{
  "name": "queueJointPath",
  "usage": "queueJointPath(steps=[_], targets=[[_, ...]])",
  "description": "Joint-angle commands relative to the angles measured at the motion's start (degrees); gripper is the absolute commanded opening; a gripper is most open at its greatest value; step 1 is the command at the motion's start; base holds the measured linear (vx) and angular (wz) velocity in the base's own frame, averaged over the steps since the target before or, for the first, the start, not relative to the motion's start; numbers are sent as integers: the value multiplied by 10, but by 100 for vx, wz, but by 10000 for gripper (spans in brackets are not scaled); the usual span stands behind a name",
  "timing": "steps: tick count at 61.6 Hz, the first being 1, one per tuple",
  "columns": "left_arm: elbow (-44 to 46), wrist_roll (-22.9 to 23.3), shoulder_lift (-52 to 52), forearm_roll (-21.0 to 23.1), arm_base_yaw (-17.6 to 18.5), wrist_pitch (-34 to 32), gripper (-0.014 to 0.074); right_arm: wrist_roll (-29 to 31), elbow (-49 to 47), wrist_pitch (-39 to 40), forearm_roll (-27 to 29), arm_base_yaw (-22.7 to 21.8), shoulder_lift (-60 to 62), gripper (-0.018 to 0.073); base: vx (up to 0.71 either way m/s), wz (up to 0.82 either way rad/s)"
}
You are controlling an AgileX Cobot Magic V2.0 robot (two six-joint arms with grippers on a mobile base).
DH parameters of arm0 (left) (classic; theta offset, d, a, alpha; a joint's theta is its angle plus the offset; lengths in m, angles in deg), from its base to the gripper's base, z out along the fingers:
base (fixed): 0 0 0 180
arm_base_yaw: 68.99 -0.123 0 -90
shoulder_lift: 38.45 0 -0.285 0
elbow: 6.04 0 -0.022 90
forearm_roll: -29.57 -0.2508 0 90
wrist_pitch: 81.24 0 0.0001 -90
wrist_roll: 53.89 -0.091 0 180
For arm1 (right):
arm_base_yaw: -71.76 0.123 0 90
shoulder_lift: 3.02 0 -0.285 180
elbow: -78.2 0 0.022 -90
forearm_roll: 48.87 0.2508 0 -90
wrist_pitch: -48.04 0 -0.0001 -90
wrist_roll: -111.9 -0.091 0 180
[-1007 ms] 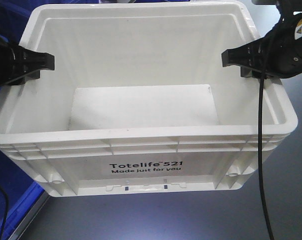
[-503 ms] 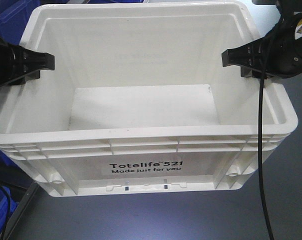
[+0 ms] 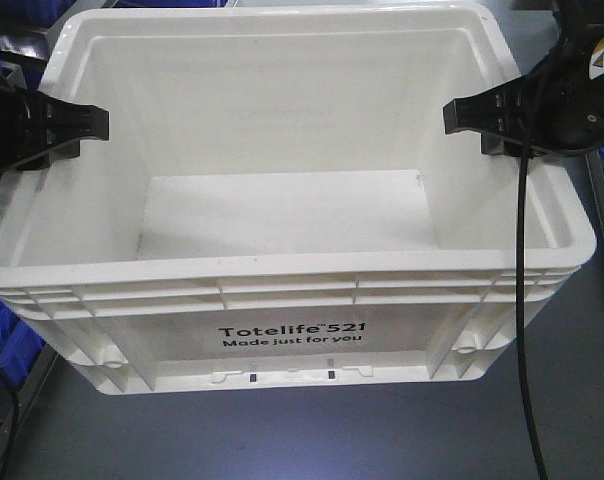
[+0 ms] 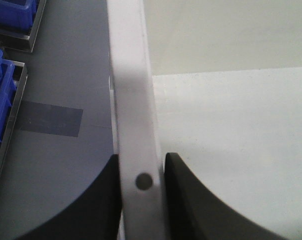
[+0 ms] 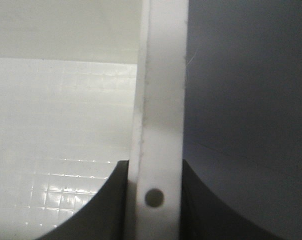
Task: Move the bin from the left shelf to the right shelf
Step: 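Keep the tote gripped in both grippers while the base turns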
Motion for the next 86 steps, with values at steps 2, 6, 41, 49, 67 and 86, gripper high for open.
queueJointPath(steps=[2,6,41,49,67,86], targets=[[24,-5,22,-22,0,-55,144,0,-24,68,-22,-3,25,-8,6,-16],[24,-5,22,-22,0,-56,144,0,-24,68,-22,-3,25,-8,6,-16],[24,-5,22,-22,0,-56,144,0,-24,68,-22,-3,25,-8,9,-23],[24,-5,22,-22,0,-56,144,0,-24,67,-22,-3,25,-8,13,-24],[24,-5,22,-22,0,-56,144,0,-24,67,-22,-3,25,-8,14,-14],[24,-5,22,-22,0,-56,144,0,-24,67,-22,-3,25,-8,17,-5]])
